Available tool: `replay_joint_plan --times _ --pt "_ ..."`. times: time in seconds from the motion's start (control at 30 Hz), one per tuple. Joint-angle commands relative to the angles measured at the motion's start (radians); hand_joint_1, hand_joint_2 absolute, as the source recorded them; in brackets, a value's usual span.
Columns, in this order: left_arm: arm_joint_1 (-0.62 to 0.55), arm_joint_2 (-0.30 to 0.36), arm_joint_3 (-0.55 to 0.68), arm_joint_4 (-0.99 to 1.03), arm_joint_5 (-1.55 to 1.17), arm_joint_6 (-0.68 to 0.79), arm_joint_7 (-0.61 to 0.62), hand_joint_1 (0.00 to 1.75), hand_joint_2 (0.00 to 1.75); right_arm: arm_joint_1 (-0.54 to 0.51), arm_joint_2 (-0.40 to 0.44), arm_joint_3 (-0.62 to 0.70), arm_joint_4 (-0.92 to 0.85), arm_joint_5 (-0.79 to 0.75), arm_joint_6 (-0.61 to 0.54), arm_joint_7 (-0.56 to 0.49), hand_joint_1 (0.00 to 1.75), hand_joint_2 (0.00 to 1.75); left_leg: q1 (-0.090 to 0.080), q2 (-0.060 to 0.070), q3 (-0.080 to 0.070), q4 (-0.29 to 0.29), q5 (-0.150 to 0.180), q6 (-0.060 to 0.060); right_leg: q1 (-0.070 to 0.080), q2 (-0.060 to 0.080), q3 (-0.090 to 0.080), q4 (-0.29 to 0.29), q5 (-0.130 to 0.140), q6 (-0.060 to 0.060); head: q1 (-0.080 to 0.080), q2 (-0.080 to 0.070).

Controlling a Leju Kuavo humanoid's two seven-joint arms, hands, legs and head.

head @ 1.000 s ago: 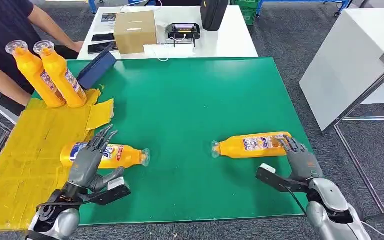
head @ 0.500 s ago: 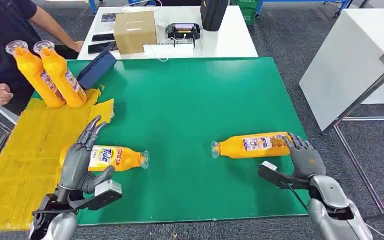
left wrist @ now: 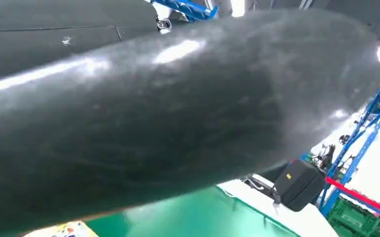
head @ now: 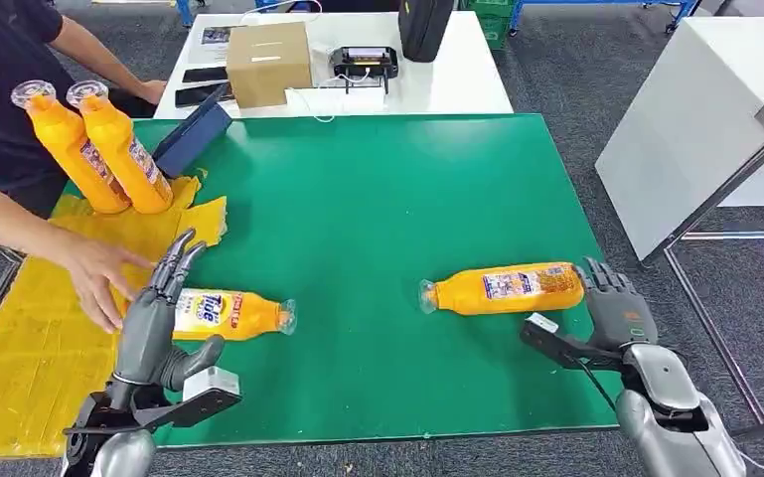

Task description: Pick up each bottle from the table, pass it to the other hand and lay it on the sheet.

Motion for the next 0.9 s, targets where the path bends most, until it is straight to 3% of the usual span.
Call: replay_joint_plan --times 0.03,0.4,0.8,0.9 --pt "-0.021 -0.020 0.006 0.017 0.016 0.011 -0.018 0.00 0.00 -0.078 0.070 -0.025 0.169 -0.013 -0.011 -0.015 0.00 1.75 0.002 0.001 0.003 0.000 -0.001 -0.001 0.001 0.006 0.002 -0.001 0.000 -0.002 0.000 0.000" --pt "-0.022 -0.026 0.010 0.029 0.017 0.033 -0.023 0.00 0.00 -0.163 0.145 0.060 0.262 0.014 -0.034 -0.015 0.00 1.75 0.002 0.003 0.003 0.000 -0.001 -0.002 0.001 0.009 0.002 -0.001 0.001 -0.002 0.000 0.000" --pt "-0.024 -0.036 0.005 0.041 0.016 0.050 -0.037 0.00 0.00 -0.196 0.172 0.115 0.313 0.014 -0.052 -0.018 0.00 1.75 0.001 0.001 0.002 0.000 -0.001 -0.001 0.000 0.007 0.002 0.000 0.000 -0.002 0.000 0.000" --pt "-0.048 -0.034 -0.008 0.069 0.025 0.055 -0.051 0.00 0.00 -0.224 0.145 0.142 0.423 -0.008 0.032 -0.011 0.00 1.75 0.001 0.001 0.002 0.000 0.000 -0.001 0.001 0.005 0.002 -0.001 0.000 -0.002 0.000 0.000"
